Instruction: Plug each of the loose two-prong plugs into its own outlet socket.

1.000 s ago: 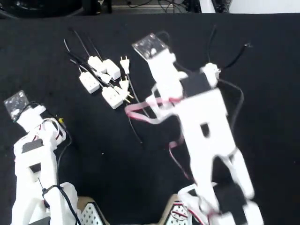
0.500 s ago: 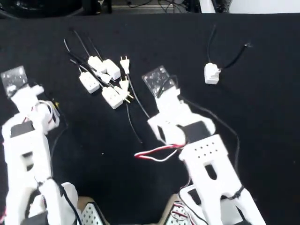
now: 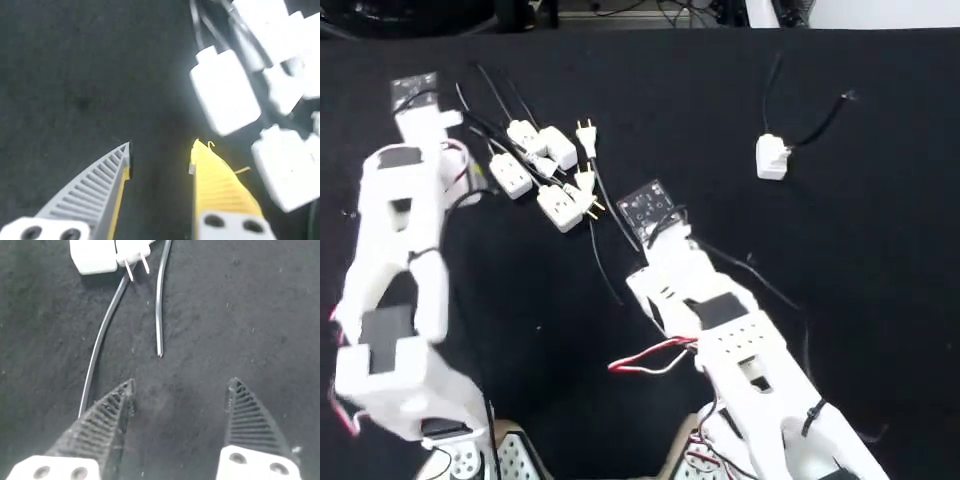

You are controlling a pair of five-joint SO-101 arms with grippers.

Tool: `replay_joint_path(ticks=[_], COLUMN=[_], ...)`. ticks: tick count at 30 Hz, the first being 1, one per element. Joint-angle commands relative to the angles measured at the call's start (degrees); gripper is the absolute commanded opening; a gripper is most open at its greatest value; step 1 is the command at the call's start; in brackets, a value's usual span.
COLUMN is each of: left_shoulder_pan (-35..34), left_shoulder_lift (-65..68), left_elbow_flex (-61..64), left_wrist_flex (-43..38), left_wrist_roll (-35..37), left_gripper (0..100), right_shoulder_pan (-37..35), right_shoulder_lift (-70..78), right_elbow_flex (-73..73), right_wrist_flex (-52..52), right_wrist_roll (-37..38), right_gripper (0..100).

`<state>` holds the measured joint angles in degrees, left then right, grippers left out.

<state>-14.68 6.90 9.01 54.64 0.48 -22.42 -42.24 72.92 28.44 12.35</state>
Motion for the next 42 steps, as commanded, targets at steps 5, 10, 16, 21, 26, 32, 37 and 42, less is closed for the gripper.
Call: replay_joint_path(ticks=[5, 10, 16, 21, 26, 32, 37, 42], left_shoulder_pan=[4.1, 6.5, 6.9, 5.8, 5.6, 4.7, 3.9, 3.8], left_shoulder_lift=[11.2, 16.2, 23.1, 30.6, 34.8, 34.9, 34.9, 34.9], left_elbow_flex=[-15.0, -22.1, -29.6, -35.6, -37.1, -37.4, -41.7, -47.4], left_wrist_flex=[0.1, 0.1, -0.2, 0.2, 0.2, 4.7, 12.1, 19.2], left_wrist_roll=[14.0, 14.2, 15.3, 15.6, 15.7, 15.7, 15.4, 15.6], left_gripper=[21, 22, 27, 27, 27, 27, 26, 5], right_shoulder_pan=[-0.9, -0.9, -0.9, -0.9, -0.9, -0.9, -0.9, -0.9], right_shoulder_lift=[-1.8, -1.8, -1.8, -1.8, -1.8, -1.8, -1.8, -1.8], right_elbow_flex=[-0.1, 0.0, 0.0, 0.0, 0.0, 0.1, 0.2, 0.4], right_wrist_flex=[-2.7, -2.8, -2.8, -2.8, -2.8, -2.8, -2.8, -2.8], right_wrist_roll=[0.1, 0.1, 0.1, 0.1, 0.1, 0.1, 0.1, 0.1], right_gripper=[27.2, 27.2, 27.2, 27.2, 27.2, 27.2, 27.2, 27.2])
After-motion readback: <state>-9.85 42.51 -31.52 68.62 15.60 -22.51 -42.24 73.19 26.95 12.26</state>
